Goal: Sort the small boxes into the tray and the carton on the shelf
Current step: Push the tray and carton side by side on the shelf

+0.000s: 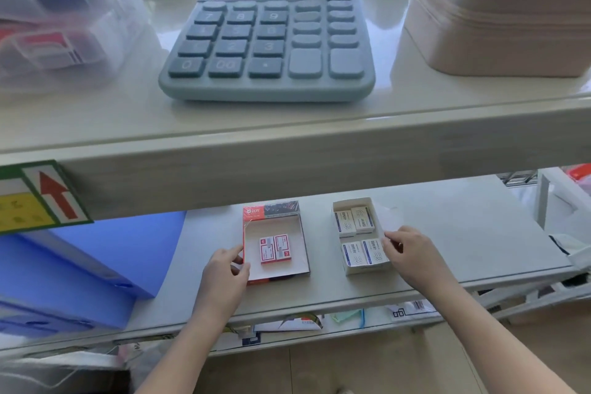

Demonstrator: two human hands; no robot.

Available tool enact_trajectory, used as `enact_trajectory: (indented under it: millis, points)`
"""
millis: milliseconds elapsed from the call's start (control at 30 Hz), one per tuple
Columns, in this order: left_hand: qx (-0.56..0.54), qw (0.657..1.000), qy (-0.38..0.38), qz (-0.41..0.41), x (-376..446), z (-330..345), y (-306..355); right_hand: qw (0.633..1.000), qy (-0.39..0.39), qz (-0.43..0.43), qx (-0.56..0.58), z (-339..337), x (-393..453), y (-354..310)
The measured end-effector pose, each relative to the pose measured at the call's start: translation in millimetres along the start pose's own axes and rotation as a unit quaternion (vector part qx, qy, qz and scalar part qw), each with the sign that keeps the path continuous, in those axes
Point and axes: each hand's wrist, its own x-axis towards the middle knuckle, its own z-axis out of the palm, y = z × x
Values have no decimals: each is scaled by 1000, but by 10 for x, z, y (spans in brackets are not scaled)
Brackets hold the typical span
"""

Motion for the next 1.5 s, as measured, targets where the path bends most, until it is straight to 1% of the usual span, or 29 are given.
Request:
enact_trajectory:
  millis: [233, 400, 567, 667, 800, 900, 967, 1033, 1167, 1500]
  points:
    - [-3, 1000, -11, 18, -126, 170, 92, 998, -24, -52, 33, 279, -151, -264]
    - [6, 1000, -7, 13, -168, 185, 110, 997, -25, -61, 36, 263, -181, -223]
    - [9, 1000, -5, 1, -263, 174, 131, 997, -9, -78, 20, 261, -192, -224]
    - [12, 1000, -4, 3, -326, 188, 132, 996, -16, -77, 32, 243, -225, -240]
    - [-22, 999, -10, -22, -433, 139, 182, 994, -35, -82, 55, 151, -359, -130]
    - [-22, 999, -11, -43, -632, 141, 155, 992, -38, -114, 33, 132, -471, -37]
    - [-3, 999, -4, -41, -762, 197, 132, 991, -26, -130, 23, 146, -513, -31]
    - [19, 999, 22, -39, -810, 255, 132, 992, 0, -127, 27, 160, -519, -59]
    - [8, 998, 52, -35, -754, 329, 127, 991, 20, -122, 44, 196, -484, -80]
    - [-11, 999, 35, -35, -553, 364, 104, 987, 66, -140, 47, 324, -261, -69]
